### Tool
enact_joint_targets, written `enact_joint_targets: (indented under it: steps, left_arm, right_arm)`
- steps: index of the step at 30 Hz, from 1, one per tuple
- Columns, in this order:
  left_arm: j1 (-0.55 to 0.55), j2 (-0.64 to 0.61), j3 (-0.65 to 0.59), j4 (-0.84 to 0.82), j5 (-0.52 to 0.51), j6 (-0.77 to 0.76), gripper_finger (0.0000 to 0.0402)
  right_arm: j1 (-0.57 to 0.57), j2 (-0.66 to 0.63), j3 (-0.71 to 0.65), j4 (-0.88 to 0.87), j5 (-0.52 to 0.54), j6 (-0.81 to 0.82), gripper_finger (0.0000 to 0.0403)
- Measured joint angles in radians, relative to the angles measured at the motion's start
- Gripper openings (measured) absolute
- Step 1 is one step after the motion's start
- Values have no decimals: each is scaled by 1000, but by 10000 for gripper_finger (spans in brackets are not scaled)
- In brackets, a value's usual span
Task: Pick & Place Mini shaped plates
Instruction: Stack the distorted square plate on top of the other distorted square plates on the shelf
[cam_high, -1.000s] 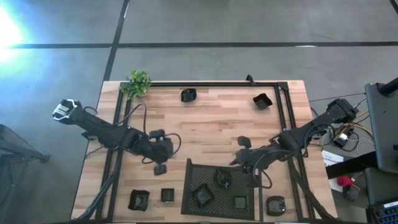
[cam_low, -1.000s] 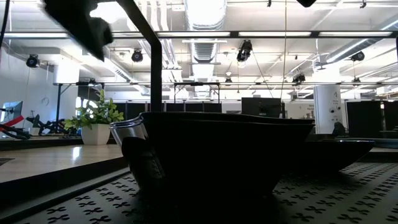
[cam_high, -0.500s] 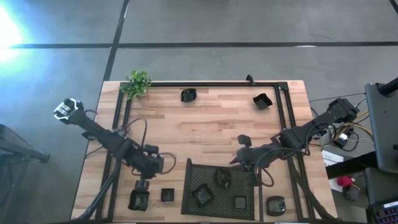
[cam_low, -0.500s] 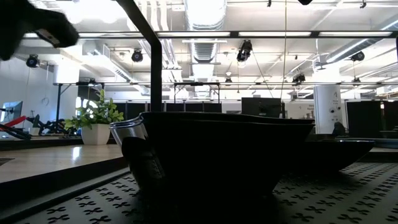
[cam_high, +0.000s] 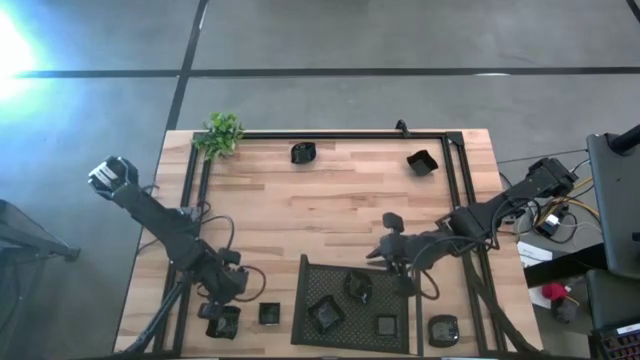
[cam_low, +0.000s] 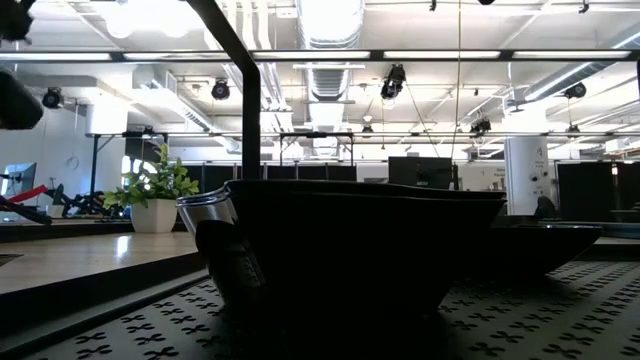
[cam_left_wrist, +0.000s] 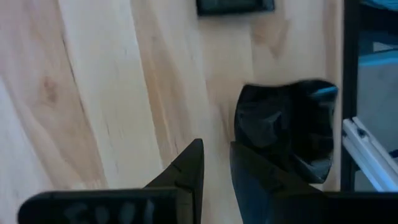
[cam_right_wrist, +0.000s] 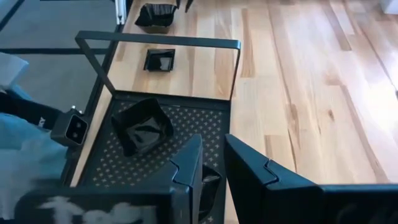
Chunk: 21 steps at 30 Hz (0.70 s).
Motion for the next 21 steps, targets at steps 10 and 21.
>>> enact_joint_targets:
  steps: [10,21]
  left_arm:
    - [-23,0,-84,182,17,-33,71]
    - [-24,0,-155,297,41,-49,71]
  right_arm:
    - [0,0,0,2,25,0,63]
    - [0,0,0,-6,25,0,60]
